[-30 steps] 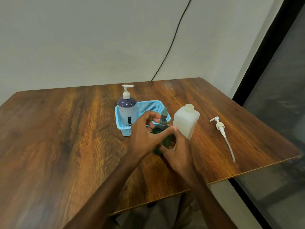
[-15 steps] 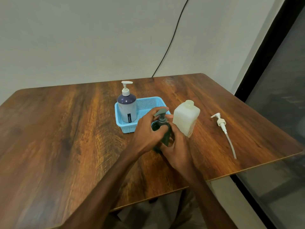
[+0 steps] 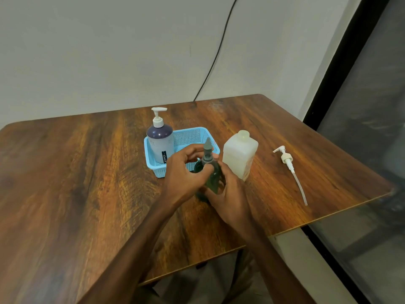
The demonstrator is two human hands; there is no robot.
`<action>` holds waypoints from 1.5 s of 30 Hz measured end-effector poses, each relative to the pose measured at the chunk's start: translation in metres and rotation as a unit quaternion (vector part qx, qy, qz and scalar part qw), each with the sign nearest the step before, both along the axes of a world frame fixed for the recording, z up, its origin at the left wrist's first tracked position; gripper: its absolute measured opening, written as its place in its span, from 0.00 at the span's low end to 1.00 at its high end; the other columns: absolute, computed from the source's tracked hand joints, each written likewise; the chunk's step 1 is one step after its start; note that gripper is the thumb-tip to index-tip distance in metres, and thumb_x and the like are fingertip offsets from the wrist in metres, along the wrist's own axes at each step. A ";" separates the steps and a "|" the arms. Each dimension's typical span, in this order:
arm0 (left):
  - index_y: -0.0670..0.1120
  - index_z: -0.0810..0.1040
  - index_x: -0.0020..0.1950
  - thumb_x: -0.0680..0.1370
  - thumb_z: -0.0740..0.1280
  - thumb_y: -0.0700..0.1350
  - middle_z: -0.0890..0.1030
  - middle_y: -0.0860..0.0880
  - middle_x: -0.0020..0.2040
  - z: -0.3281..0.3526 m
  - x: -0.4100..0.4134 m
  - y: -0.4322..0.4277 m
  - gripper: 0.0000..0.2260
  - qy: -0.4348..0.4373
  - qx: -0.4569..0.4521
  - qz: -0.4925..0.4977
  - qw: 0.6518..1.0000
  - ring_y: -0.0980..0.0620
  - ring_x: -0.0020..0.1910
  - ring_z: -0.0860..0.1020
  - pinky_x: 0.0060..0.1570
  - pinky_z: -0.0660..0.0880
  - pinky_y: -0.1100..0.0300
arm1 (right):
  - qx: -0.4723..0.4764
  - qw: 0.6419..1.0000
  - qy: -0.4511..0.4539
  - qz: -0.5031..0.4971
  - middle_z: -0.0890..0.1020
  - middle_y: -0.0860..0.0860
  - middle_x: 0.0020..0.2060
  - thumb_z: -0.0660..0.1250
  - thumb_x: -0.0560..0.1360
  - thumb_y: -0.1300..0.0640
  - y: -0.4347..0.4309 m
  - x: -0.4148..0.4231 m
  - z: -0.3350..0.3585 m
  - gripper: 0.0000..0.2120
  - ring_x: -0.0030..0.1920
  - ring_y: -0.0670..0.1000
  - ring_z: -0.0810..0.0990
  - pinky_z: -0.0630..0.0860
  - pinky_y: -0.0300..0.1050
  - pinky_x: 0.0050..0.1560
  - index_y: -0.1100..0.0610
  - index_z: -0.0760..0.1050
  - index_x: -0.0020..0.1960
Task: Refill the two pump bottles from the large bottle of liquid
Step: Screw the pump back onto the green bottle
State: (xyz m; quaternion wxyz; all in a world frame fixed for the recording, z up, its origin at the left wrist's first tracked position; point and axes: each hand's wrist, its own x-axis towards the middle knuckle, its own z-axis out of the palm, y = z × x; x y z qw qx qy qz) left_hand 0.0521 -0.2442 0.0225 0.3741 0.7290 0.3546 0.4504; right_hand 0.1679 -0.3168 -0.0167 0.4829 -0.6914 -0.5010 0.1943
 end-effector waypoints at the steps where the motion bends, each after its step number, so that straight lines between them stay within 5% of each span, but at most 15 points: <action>1: 0.62 0.80 0.57 0.72 0.73 0.48 0.85 0.68 0.53 0.000 0.002 -0.001 0.16 0.008 -0.007 -0.010 1.000 0.64 0.58 0.83 0.66 0.79 0.55 | 0.002 1.000 0.004 0.000 0.75 0.37 0.68 0.76 0.71 0.46 0.000 0.000 0.000 0.34 0.59 0.30 0.71 0.63 0.26 0.60 0.40 0.66 0.72; 6: 0.64 0.74 0.67 0.70 0.72 0.61 0.80 0.60 0.66 -0.002 0.010 -0.002 0.25 0.047 -0.017 -0.045 0.998 0.56 0.65 0.78 0.69 0.75 0.54 | 0.001 1.000 -0.008 -0.004 0.72 0.25 0.58 0.77 0.71 0.50 -0.003 0.002 -0.001 0.30 0.56 0.23 0.69 0.64 0.24 0.58 0.40 0.67 0.69; 9: 0.63 0.75 0.59 0.68 0.77 0.65 0.79 0.65 0.57 -0.001 0.009 -0.003 0.23 0.027 0.008 0.030 0.999 0.61 0.57 0.78 0.56 0.77 0.66 | -0.011 1.000 -0.017 -0.010 0.73 0.39 0.69 0.76 0.72 0.48 -0.003 0.001 -0.001 0.35 0.67 0.37 0.71 0.66 0.32 0.63 0.46 0.64 0.74; 12: 0.62 0.76 0.51 0.69 0.83 0.57 0.81 0.65 0.49 -0.002 0.006 -0.002 0.19 -0.016 0.032 0.061 0.997 0.66 0.50 0.81 0.47 0.76 0.74 | -0.011 1.000 -0.026 -0.013 0.72 0.44 0.72 0.77 0.71 0.49 -0.002 -0.001 -0.001 0.39 0.71 0.45 0.70 0.65 0.37 0.65 0.48 0.62 0.77; 15: 0.60 0.78 0.54 0.70 0.82 0.51 0.83 0.65 0.49 -0.003 0.002 0.000 0.18 -0.024 0.046 0.046 0.998 0.65 0.50 0.82 0.48 0.77 0.74 | -0.008 1.000 -0.026 -0.011 0.72 0.41 0.71 0.77 0.71 0.50 -0.001 -0.001 0.000 0.37 0.70 0.42 0.71 0.63 0.34 0.65 0.47 0.64 0.76; 19: 0.53 0.82 0.60 0.72 0.73 0.50 0.86 0.59 0.55 -0.002 0.005 0.000 0.17 0.000 0.035 0.004 0.999 0.60 0.57 0.82 0.59 0.75 0.72 | 0.004 1.000 -0.005 -0.009 0.71 0.26 0.61 0.77 0.70 0.50 -0.002 -0.002 0.001 0.36 0.59 0.23 0.68 0.62 0.18 0.57 0.42 0.65 0.73; 22: 0.53 0.79 0.67 0.72 0.66 0.54 0.80 0.54 0.65 -0.005 0.005 -0.001 0.23 0.033 0.009 -0.029 0.999 0.56 0.66 0.78 0.70 0.72 0.58 | 0.002 1.000 -0.001 -0.007 0.75 0.37 0.67 0.77 0.71 0.50 -0.002 -0.002 0.003 0.34 0.63 0.33 0.70 0.66 0.32 0.63 0.45 0.67 0.73; 25: 0.62 0.73 0.67 0.72 0.69 0.60 0.75 0.61 0.64 -0.008 0.005 -0.002 0.23 0.050 0.017 0.006 0.999 0.59 0.66 0.72 0.66 0.69 0.59 | -0.004 1.000 -0.014 -0.010 0.74 0.41 0.70 0.76 0.72 0.51 -0.003 -0.001 0.003 0.34 0.63 0.28 0.68 0.63 0.22 0.62 0.46 0.66 0.74; 28: 0.60 0.75 0.59 0.68 0.75 0.68 0.79 0.66 0.54 -0.005 0.005 -0.003 0.24 0.024 0.051 0.078 0.995 0.60 0.55 0.77 0.54 0.73 0.65 | -0.020 0.999 -0.022 -0.014 0.71 0.44 0.73 0.76 0.73 0.51 -0.004 -0.003 0.004 0.38 0.72 0.43 0.69 0.66 0.37 0.69 0.49 0.61 0.78; 31: 0.55 0.81 0.54 0.68 0.81 0.62 0.83 0.62 0.49 -0.004 0.008 -0.003 0.20 -0.007 0.058 0.084 0.995 0.61 0.48 0.82 0.49 0.78 0.66 | -0.019 0.999 -0.023 -0.015 0.70 0.45 0.74 0.76 0.72 0.50 -0.004 -0.004 0.005 0.39 0.73 0.48 0.69 0.66 0.45 0.71 0.49 0.61 0.78; 37: 0.49 0.87 0.58 0.73 0.82 0.49 0.87 0.57 0.52 0.001 -0.006 0.008 0.16 0.025 0.065 0.015 0.997 0.61 0.48 0.83 0.45 0.75 0.73 | -0.013 0.999 -0.032 -0.010 0.72 0.45 0.72 0.76 0.72 0.50 -0.003 -0.002 0.004 0.37 0.72 0.47 0.70 0.65 0.40 0.68 0.49 0.63 0.77; 45: 0.57 0.83 0.57 0.72 0.80 0.59 0.83 0.61 0.52 0.002 -0.008 0.005 0.17 0.047 0.080 0.034 0.995 0.55 0.53 0.80 0.49 0.75 0.63 | -0.005 0.999 -0.040 -0.037 0.72 0.41 0.71 0.76 0.71 0.48 0.000 -0.006 -0.002 0.36 0.66 0.36 0.66 0.56 0.24 0.61 0.44 0.63 0.75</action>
